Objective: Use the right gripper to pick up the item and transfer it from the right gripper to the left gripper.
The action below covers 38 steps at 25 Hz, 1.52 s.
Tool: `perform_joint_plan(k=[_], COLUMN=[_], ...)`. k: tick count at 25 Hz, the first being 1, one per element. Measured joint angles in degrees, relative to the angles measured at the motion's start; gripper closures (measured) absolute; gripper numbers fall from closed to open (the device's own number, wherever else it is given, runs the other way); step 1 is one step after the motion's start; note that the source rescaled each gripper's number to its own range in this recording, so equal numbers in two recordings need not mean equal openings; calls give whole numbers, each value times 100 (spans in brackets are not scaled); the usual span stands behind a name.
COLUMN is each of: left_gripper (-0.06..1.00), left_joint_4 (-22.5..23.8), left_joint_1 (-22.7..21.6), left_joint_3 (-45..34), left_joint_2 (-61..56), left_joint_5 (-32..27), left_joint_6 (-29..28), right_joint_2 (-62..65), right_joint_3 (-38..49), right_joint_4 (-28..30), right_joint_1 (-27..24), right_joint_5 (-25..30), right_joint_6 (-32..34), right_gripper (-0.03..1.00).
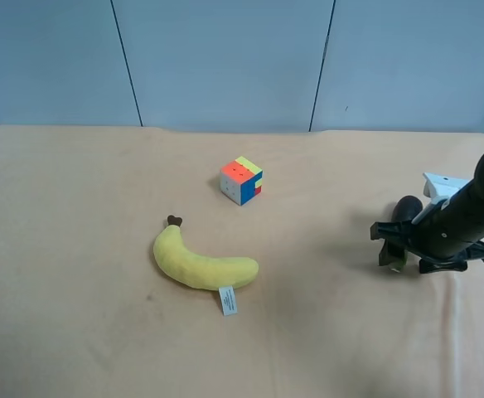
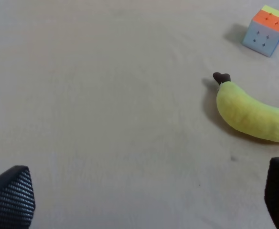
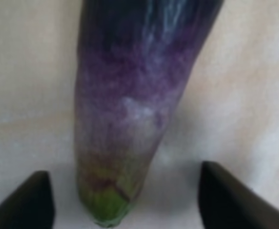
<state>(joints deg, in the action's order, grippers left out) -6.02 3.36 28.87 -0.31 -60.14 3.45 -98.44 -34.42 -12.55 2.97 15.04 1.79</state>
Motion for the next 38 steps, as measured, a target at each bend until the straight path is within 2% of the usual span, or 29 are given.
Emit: perform_joint_plan(k=[6,17,22,28,32,38], left_gripper=[1,1,1,1,1,1], left_joint_4=[0,0,0,0,0,0], left_joint_1=[0,0,0,0,0,0], left_joint_3=[0,0,0,0,0,0], left_joint_2=[0,0,0,0,0,0], left_joint_5=[0,0,0,0,0,0], left_joint_6=[0,0,0,0,0,0], right_joint_2=[0,6,273,1153,1682,1897], right_joint_3=[0,0,5,10,-118,-1099], right_joint_4=[107,297,456,540,548,752], right_joint_1=[-12,-12,95,411,825,1588], right_joint_5=[-38,-45,-52,-78,-20,665], right_joint_6=[0,-7,-210,-1065,-1702,-2541], right_gripper=[97,97,97,97,97,97])
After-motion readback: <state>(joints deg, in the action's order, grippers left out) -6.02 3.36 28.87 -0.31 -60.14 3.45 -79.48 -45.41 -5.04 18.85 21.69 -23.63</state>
